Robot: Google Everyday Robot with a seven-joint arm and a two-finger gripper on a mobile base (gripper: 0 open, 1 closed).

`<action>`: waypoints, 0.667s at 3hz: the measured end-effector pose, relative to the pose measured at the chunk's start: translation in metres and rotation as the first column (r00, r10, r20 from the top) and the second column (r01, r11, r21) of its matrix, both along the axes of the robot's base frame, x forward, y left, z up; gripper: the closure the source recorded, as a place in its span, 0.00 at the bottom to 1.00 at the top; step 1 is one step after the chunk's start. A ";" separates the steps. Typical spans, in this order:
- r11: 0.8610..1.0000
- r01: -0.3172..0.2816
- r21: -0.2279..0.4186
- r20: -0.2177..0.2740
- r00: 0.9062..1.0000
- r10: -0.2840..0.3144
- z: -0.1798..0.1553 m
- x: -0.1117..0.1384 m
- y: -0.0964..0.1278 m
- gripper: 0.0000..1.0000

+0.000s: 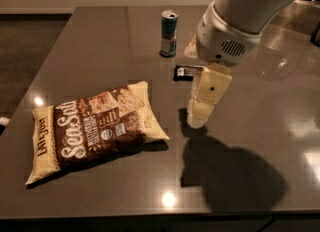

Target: Move brown chip bag near rxbar chocolate

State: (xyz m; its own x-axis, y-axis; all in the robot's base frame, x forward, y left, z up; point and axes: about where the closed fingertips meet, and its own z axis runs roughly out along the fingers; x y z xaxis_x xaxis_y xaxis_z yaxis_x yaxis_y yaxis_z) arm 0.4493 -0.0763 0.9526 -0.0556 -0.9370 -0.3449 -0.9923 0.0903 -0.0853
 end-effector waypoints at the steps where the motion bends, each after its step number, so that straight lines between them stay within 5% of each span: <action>1: 0.999 -0.052 -0.015 -0.021 0.998 0.052 -0.020 0.003 0.057 0.00; 2: 0.996 -0.082 -0.022 -0.037 0.996 0.081 -0.031 0.007 0.086 0.00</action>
Offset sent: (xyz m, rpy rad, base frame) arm 0.0120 0.1176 -0.0485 -0.0364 0.0732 0.1184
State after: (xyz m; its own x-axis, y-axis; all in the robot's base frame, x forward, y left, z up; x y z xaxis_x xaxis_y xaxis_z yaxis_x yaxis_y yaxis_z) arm 0.4560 0.0092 0.9218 0.0094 -0.9466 -0.3222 -0.9987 0.0072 -0.0502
